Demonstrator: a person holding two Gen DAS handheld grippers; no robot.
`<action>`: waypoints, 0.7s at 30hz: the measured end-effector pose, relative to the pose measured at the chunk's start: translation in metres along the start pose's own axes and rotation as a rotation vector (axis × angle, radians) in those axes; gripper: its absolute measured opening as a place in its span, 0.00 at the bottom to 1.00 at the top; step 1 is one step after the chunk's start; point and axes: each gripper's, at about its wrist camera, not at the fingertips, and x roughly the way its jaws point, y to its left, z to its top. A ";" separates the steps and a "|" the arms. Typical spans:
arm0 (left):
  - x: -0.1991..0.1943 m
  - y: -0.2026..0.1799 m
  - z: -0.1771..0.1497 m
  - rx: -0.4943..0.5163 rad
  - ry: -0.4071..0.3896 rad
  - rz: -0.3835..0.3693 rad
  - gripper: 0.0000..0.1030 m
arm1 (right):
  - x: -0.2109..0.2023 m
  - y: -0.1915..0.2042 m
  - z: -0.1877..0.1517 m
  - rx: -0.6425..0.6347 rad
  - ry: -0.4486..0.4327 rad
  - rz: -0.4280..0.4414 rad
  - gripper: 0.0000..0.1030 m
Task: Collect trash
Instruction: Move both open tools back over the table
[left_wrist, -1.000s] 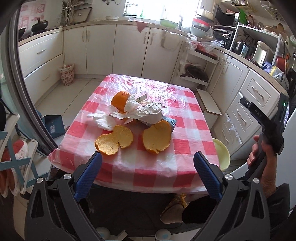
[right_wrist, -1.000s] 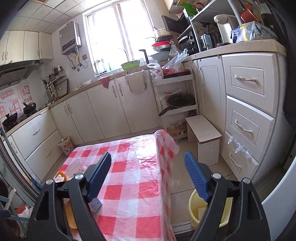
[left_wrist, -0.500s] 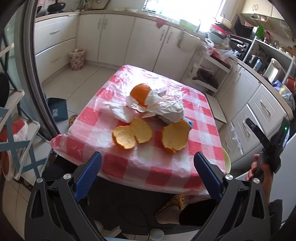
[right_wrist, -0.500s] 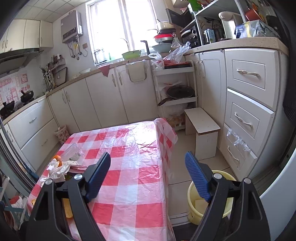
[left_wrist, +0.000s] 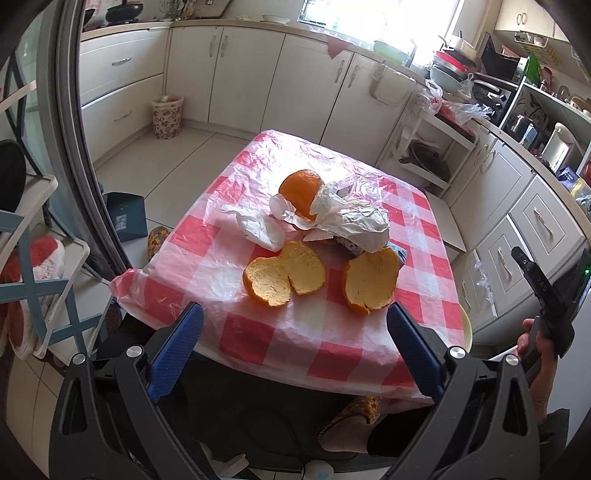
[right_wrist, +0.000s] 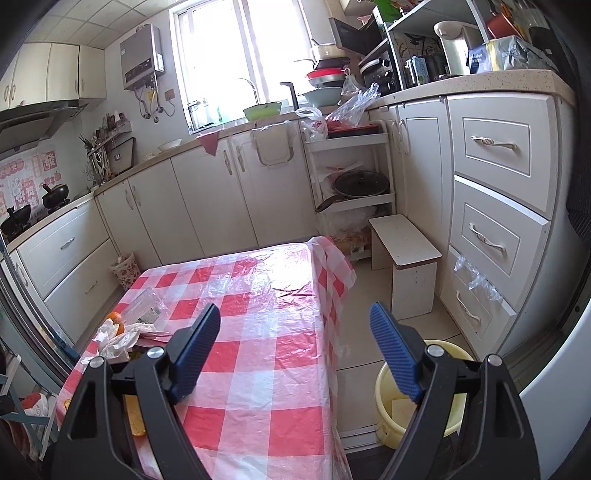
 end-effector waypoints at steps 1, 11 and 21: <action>0.001 0.003 0.000 -0.003 0.000 0.005 0.93 | -0.001 -0.001 0.000 0.004 -0.002 0.001 0.78; 0.016 0.055 0.001 -0.101 0.024 0.082 0.93 | -0.003 0.001 -0.001 -0.012 0.004 0.018 0.78; 0.067 0.051 0.001 -0.048 0.088 0.086 0.93 | 0.007 0.029 -0.010 -0.116 0.060 0.086 0.78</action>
